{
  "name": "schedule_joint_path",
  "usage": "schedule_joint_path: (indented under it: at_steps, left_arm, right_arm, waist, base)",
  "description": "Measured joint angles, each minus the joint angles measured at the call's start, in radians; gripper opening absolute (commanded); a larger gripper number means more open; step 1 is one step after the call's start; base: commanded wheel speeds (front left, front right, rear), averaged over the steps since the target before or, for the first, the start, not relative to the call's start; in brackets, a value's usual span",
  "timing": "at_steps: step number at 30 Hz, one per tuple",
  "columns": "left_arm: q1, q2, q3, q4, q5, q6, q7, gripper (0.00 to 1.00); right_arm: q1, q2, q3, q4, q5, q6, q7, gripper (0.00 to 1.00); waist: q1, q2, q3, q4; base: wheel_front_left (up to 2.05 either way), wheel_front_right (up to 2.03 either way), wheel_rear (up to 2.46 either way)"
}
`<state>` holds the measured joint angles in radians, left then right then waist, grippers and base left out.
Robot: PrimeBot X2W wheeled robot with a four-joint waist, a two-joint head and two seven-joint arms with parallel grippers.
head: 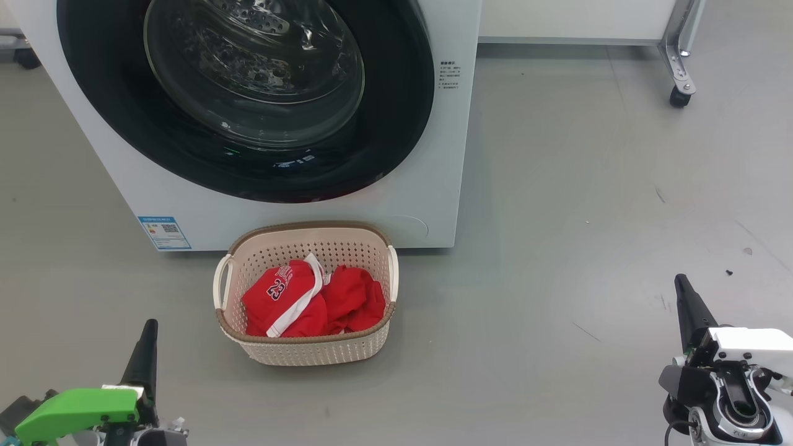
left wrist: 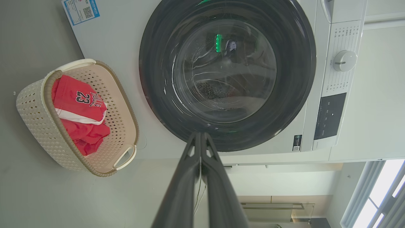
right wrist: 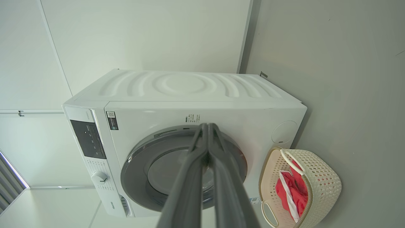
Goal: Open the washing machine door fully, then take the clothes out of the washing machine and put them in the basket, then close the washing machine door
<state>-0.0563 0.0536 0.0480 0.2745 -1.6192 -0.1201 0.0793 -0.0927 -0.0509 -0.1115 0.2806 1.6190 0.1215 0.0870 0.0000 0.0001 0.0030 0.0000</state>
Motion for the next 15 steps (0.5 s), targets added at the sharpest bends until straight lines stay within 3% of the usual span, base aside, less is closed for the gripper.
schedule_joint_path:
  at_steps: [15]
  left_arm:
    - [0.000,0.000,0.001,0.000,0.000,0.000,0.000,0.00]
  right_arm:
    - [0.000,0.000,-0.001,0.000,0.000,0.000,0.000,0.00]
  waist:
    - [0.0000,0.0000,0.000,0.000]
  base:
    - [0.00,0.00,0.00]
